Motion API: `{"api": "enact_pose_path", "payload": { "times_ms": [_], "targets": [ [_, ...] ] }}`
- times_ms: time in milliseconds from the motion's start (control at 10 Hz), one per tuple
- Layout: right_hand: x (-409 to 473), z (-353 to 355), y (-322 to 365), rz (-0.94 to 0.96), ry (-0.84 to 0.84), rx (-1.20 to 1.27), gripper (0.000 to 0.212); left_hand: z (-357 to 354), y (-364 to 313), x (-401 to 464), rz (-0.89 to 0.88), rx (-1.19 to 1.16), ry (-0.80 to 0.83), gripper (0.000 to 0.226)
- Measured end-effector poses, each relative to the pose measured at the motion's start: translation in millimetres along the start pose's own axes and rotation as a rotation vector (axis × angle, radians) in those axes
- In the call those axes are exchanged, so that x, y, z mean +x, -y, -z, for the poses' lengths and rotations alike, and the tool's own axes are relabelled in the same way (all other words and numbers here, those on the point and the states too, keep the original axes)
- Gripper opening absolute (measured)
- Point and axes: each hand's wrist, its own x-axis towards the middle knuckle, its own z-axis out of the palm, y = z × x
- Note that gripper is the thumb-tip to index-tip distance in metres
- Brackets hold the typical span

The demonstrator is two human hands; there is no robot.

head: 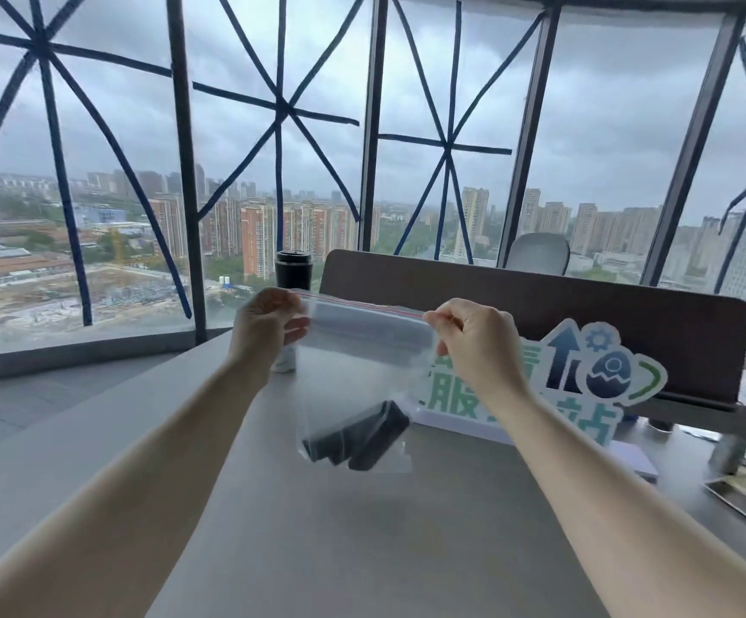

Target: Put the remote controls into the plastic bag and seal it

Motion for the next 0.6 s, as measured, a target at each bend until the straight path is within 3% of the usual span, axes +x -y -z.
{"api": "enact_pose_path", "payload": {
  "times_ms": [300, 500, 600],
  "targets": [
    [-70, -107, -8, -0.099, 0.365, 0.034, 0.029, 88, 104, 3, 0.180, -0.031, -0.149, 0.010],
    [-124, -124, -1, -0.221, 0.598, 0.118, 0.029, 125, 137, -50, 0.279, 0.138, -0.212, 0.017],
    [-139, -113, 2, -0.248, 0.664, 0.136, 0.021, 132, 141, -75, 0.243, 0.296, -0.239, 0.019]
  ]
}}
